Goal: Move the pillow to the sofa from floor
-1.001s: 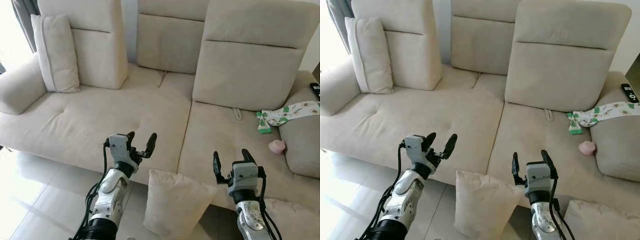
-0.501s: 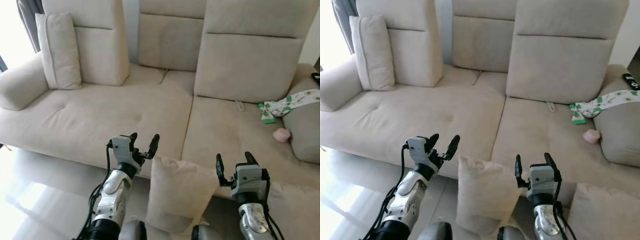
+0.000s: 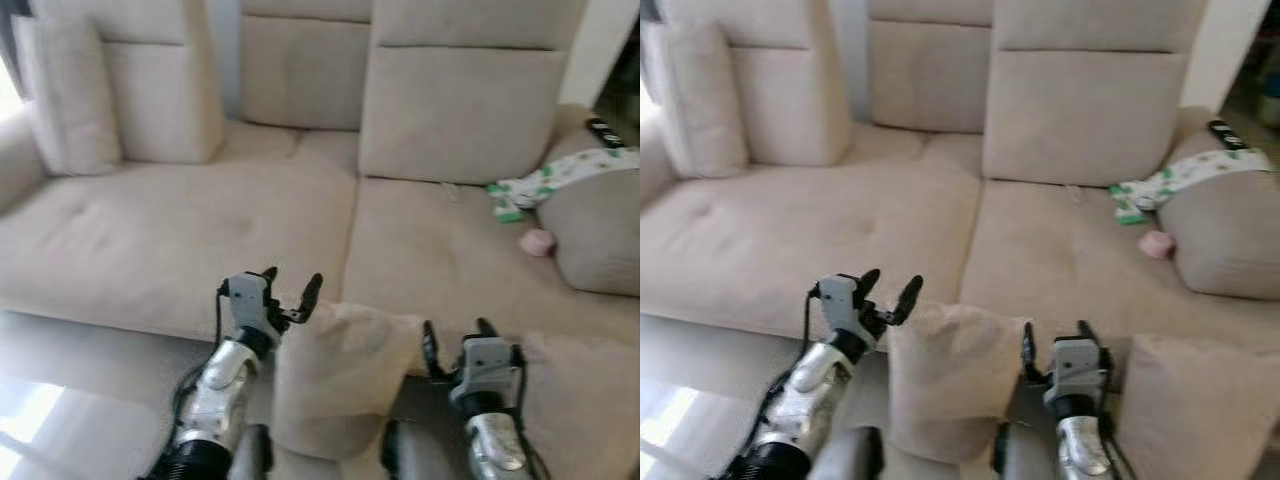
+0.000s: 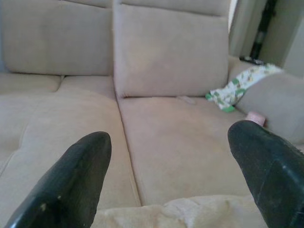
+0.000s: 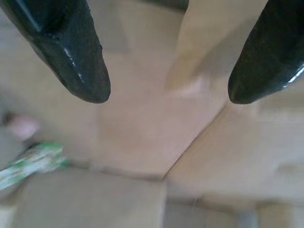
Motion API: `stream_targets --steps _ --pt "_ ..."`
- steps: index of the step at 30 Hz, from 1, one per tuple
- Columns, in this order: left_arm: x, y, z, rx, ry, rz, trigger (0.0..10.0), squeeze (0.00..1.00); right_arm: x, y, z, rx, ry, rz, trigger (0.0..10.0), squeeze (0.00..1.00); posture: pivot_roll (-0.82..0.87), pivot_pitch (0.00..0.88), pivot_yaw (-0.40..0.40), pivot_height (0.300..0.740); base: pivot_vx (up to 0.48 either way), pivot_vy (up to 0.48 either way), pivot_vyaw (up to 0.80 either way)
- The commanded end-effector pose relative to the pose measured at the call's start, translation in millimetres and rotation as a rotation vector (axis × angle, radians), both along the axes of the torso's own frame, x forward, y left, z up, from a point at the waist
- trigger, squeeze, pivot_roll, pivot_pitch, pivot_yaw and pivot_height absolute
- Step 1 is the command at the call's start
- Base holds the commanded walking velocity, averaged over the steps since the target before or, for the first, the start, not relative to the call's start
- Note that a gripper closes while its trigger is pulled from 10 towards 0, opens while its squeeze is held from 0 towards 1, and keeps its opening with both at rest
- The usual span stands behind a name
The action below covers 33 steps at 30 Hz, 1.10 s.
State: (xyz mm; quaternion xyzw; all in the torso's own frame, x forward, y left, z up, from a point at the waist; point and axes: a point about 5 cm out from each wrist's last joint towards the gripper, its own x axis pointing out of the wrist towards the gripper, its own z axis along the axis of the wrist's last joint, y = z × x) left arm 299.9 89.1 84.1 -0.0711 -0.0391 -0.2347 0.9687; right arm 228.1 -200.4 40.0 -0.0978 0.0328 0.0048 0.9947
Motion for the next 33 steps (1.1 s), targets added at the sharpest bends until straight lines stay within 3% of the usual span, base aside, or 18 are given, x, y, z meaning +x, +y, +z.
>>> stream_targets --steps 1,3,7,9,11,14,26,33 --pt "1.6 -1.3 6 0.048 -0.041 -0.016 10.0 0.00 0.9 -1.0 -7 -0.008 0.052 0.035 10.0 0.00 -0.09 0.000 0.066 0.580 0.000 0.000 0.00" --pt "1.6 -2.0 6 0.071 -0.052 -0.022 10.0 0.00 2.4 -6.4 -11 -0.036 0.088 0.059 10.0 0.00 -0.09 0.000 0.068 0.580 0.000 0.000 0.00" --pt "1.8 -3.4 8 0.129 -0.081 -0.039 10.0 0.00 17.9 -27.7 -7 -0.217 0.132 0.191 10.0 0.00 -0.09 0.000 0.074 0.580 0.000 0.000 0.00" --pt "2.0 -3.5 9 0.136 -0.086 -0.040 10.0 0.00 21.6 -28.5 -5 -0.255 0.136 0.227 10.0 0.00 -0.09 0.000 0.077 0.580 0.000 0.000 0.00" --pt "2.5 -3.5 10 0.143 -0.096 -0.040 10.0 0.00 30.1 -26.8 0 -0.378 0.126 0.323 10.0 0.00 -0.08 0.000 0.077 0.580 0.000 0.000 0.00" --pt "2.9 -2.6 11 0.145 -0.100 -0.033 10.0 0.00 33.4 -26.0 1 -0.415 0.120 0.353 10.0 0.00 -0.07 0.000 0.076 0.580 0.000 0.000 0.00" --pt "3.2 5.3 12 0.155 -0.109 0.000 10.0 0.00 36.3 -22.8 -14 -0.358 0.200 0.411 10.0 0.00 -0.03 0.000 0.068 0.580 0.000 0.000 0.00" --pt "2.4 4.9 13 0.159 -0.114 -0.002 10.0 0.00 29.2 -35.8 -28 -0.356 0.279 0.319 10.0 0.00 -0.03 0.000 0.074 0.580 0.000 0.000 0.00"
